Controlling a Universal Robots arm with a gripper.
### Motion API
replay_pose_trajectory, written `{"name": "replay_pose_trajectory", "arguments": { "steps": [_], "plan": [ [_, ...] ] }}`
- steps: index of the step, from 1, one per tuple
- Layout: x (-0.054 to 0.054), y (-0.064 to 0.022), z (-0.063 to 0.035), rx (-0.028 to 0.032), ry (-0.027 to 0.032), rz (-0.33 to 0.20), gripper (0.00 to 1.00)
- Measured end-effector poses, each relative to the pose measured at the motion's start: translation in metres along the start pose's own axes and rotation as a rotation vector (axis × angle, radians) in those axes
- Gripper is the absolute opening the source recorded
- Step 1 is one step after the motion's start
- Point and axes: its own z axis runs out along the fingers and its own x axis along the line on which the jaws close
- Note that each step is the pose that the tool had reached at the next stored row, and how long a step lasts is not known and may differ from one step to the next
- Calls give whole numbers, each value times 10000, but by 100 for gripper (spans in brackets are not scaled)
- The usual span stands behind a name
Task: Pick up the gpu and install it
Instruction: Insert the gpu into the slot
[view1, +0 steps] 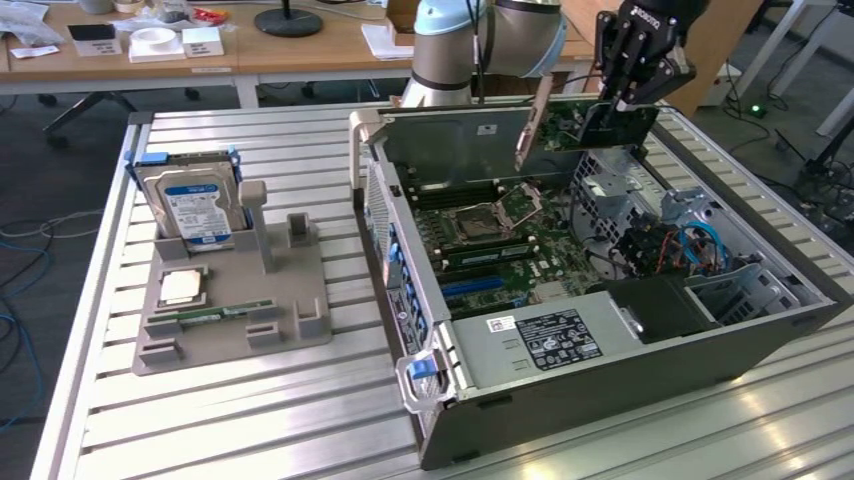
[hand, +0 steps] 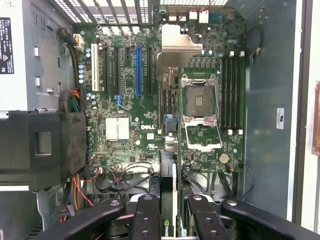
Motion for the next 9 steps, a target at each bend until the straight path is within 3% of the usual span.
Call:
{"name": "replay_pose_trajectory", "arguments": {
  "steps": [9],
  "plan": [
    [4,61,3,1,1,21,26]
  ]
}}
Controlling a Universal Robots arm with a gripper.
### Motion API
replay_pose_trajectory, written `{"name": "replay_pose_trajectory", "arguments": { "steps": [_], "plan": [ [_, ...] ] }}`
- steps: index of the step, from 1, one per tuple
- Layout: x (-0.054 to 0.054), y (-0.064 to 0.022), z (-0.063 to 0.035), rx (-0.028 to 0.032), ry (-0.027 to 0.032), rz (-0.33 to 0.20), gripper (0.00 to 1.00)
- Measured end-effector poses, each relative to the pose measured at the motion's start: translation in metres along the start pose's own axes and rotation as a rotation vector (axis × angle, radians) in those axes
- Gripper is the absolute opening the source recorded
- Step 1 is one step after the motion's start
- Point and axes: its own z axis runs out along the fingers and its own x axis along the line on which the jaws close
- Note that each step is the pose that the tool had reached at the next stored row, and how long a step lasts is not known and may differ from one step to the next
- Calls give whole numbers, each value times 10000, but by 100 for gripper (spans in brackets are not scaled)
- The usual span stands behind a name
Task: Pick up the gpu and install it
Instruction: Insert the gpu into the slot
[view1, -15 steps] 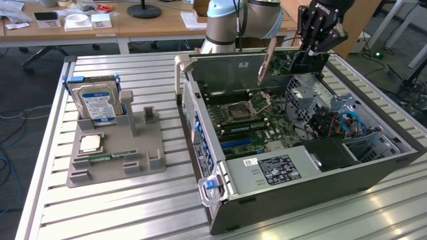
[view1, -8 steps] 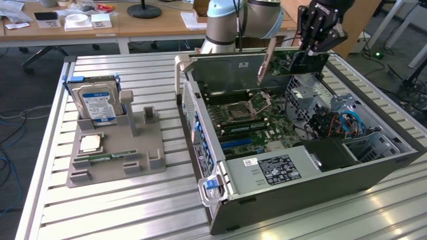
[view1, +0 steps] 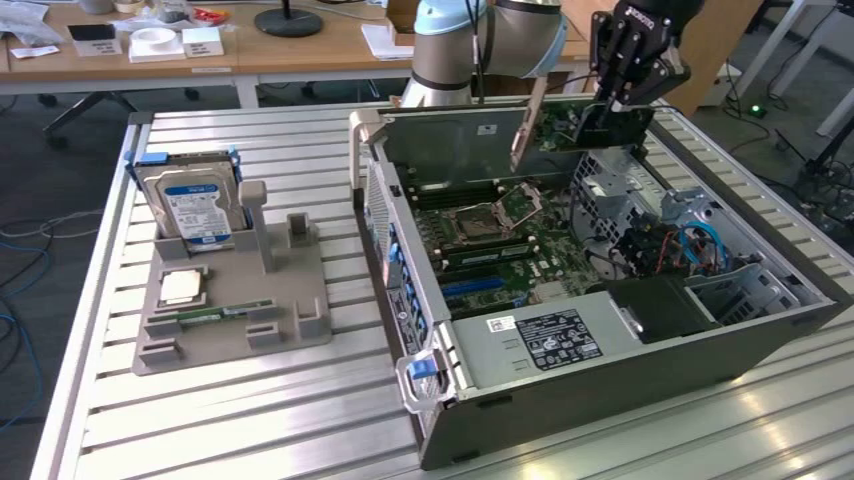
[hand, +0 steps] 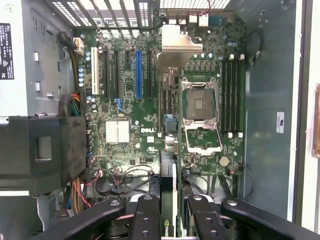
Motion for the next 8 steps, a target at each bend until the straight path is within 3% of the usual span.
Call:
{"name": "replay_pose_trajectory", "arguments": {
  "steps": [8],
  "plan": [
    [21,31,51,2,-1,84,26]
  ]
}}
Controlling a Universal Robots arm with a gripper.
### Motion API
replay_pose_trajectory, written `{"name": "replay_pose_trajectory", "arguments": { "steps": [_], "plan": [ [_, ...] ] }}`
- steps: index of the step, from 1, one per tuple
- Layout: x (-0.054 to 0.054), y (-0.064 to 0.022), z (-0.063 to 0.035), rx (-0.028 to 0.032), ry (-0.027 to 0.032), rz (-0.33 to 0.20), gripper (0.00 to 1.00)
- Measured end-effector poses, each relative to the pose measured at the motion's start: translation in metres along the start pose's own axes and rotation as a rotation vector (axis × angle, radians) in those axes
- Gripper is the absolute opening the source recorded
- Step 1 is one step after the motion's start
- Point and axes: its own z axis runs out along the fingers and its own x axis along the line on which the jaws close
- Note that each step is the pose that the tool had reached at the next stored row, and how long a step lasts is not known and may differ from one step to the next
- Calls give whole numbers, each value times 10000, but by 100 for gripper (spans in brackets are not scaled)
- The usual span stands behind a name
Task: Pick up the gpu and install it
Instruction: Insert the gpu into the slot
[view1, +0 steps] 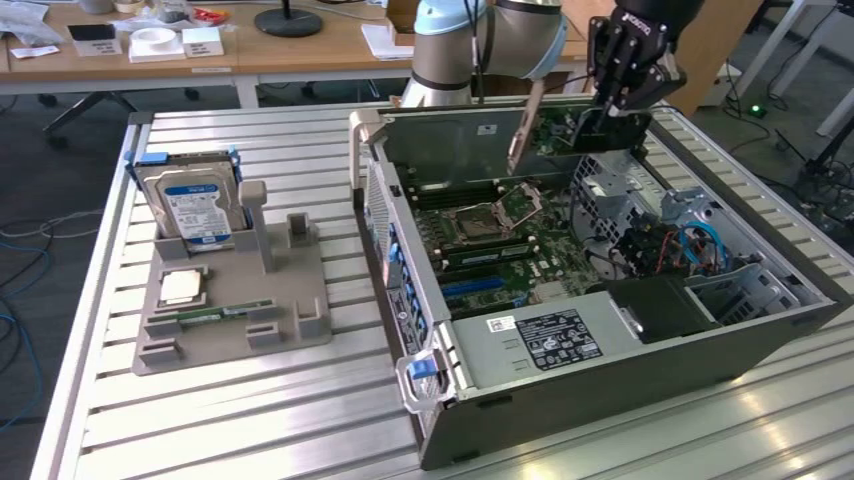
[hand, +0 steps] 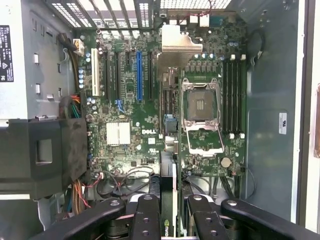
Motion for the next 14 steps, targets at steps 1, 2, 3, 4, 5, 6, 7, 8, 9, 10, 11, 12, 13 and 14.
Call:
{"name": "replay_pose_trajectory", "arguments": {
  "steps": [1,2,3,4,5,6,7,8,9,10,11,12,13,14],
  "plan": [
    [1,6,14,1,0,11,26],
    [2,11,28,1,0,22,26],
    [3,16,42,2,0,33,26],
    [4,21,56,2,1,45,26],
    [5,25,69,2,1,56,26],
    [6,29,83,2,1,68,26],
    [7,33,94,3,1,79,26],
    [7,36,104,3,2,88,26],
    [8,39,114,3,2,97,26],
    [8,41,123,3,1,104,26],
    [8,42,128,3,1,110,26],
    [8,42,130,4,2,112,26],
    [8,42,130,3,2,113,26],
    [8,42,130,3,2,114,26]
  ]
}}
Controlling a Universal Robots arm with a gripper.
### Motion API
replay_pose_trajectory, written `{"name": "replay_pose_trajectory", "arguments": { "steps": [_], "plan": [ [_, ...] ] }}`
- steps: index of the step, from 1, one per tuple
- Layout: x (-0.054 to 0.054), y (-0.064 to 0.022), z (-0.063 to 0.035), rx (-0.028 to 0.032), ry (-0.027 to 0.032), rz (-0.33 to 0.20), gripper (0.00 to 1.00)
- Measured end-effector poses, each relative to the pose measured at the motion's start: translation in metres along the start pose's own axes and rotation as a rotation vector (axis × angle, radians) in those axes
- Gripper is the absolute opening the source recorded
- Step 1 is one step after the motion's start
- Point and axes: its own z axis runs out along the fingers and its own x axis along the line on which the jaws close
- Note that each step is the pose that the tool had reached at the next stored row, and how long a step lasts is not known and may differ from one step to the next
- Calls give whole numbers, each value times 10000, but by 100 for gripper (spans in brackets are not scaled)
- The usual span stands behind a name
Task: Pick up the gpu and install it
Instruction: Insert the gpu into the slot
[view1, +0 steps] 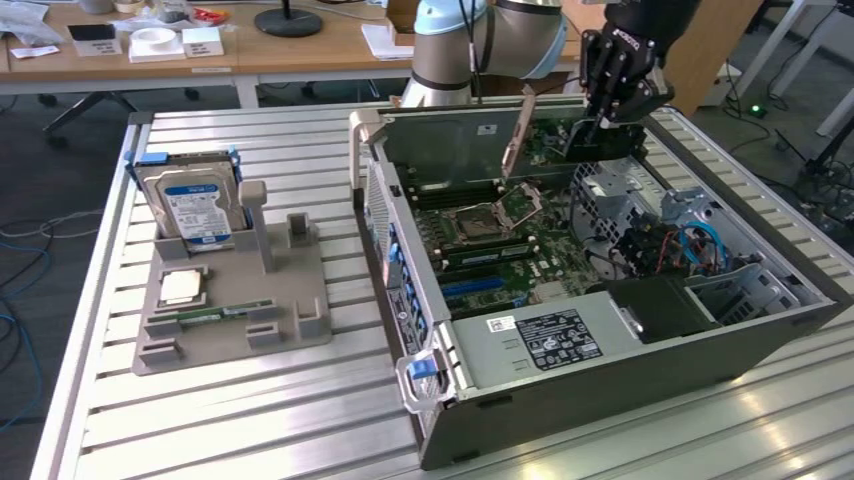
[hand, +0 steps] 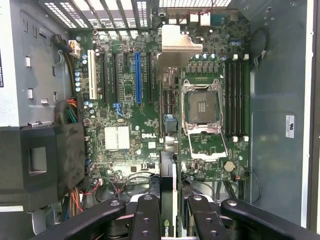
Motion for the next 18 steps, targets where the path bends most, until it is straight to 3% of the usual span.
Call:
{"name": "replay_pose_trajectory", "arguments": {
  "steps": [18],
  "plan": [
    [-3,2,85,0,-1,1,26]
  ]
}}
